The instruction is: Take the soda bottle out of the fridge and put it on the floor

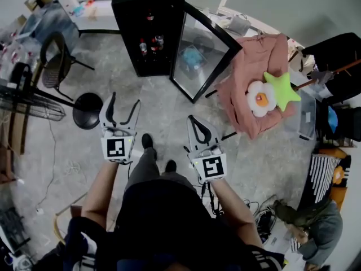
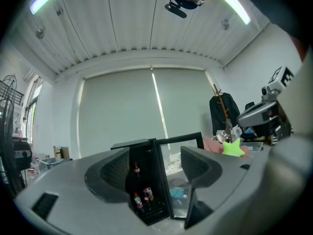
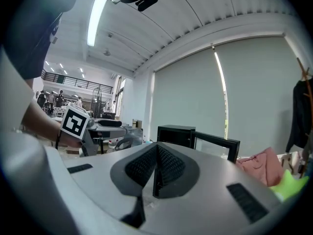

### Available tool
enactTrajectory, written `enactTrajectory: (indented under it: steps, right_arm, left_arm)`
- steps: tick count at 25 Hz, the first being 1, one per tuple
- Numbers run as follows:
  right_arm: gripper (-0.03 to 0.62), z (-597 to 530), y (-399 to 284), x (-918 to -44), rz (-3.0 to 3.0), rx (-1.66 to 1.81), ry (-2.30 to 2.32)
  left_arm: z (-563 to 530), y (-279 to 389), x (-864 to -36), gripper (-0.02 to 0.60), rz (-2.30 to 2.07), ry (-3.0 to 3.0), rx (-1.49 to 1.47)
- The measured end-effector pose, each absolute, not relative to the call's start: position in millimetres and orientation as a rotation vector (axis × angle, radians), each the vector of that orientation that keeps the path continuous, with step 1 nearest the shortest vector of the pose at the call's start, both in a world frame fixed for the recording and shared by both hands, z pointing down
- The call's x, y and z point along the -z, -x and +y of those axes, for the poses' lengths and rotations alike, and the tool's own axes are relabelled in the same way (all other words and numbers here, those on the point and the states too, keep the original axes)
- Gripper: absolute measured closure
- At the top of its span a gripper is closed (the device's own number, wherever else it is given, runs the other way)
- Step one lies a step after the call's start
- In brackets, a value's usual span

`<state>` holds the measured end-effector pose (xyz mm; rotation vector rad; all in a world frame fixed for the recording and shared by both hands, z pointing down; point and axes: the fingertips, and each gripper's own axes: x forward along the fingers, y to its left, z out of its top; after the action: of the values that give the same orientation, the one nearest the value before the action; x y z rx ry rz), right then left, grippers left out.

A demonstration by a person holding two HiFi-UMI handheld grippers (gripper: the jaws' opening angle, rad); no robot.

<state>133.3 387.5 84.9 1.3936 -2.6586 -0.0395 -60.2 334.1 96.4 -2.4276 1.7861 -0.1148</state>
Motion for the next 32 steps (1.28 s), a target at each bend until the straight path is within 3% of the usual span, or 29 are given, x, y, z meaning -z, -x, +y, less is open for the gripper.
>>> enactTrajectory:
  steps: [17,32]
  right_arm:
    - [0.576,175,-64,-99,-2.574,0.064,-1.516]
    - [0.576,10,-74,-139,-2.645,0.044,-1.349]
  left_arm:
    - [97,91,-136,0.259,1.626,2.543,0.125]
    - [-88,68,-210,0.261,1.771,2.489,0.226]
